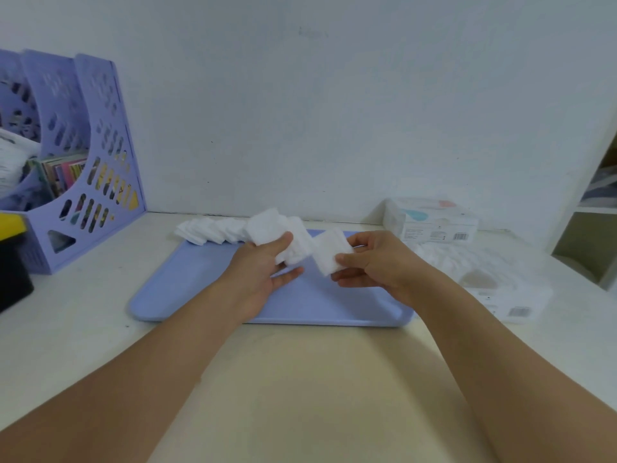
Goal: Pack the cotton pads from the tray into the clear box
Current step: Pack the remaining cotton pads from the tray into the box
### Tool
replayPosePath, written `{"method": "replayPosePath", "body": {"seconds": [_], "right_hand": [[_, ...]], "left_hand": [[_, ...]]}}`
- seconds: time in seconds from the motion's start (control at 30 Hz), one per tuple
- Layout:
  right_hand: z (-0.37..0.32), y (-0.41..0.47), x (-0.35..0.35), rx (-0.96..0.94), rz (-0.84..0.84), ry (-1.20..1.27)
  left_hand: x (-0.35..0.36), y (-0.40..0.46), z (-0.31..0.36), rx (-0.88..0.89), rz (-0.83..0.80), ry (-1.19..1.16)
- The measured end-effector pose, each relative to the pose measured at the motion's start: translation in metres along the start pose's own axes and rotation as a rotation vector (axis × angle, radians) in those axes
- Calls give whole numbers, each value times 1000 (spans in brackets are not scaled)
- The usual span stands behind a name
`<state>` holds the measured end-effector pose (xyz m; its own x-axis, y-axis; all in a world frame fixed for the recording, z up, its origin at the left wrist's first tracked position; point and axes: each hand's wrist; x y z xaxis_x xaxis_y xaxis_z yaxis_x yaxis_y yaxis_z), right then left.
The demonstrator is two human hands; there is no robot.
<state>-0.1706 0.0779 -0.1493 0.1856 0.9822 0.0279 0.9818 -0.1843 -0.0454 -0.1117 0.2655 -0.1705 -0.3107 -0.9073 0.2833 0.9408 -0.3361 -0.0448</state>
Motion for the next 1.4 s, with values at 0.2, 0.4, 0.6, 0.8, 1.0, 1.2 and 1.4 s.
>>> {"method": "replayPosePath", "body": {"seconds": [0.2, 0.4, 0.6, 0.8, 1.0, 1.2, 1.4], "right_hand": [[-5, 2, -2, 37, 64, 295], [-6, 2, 2, 140, -5, 432], [-3, -1, 8, 133, -119, 321], [-2, -6, 13, 52, -167, 118], [-9, -18, 22, -447, -83, -256], [-4, -21, 53, -333, -315, -28], [15, 6, 27, -355, 171, -294]], "left_hand": [[-16, 12, -2, -12, 61, 576], [-16, 17, -2, 8, 96, 956], [-17, 6, 6, 476, 332, 934], [7, -9, 3, 288, -52, 523], [6, -11, 16, 140, -80, 298], [14, -23, 24, 47, -280, 216], [-29, 3, 45, 29, 350, 320]]}}
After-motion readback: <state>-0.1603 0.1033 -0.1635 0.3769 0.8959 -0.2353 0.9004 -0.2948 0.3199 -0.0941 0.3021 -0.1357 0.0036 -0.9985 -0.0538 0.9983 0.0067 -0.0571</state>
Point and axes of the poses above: each hand's wrist, its own y-axis towards the middle knuckle, its own x-axis out of the palm, z = x × y, and after that the axes turned 11 degrees about y, right-handed
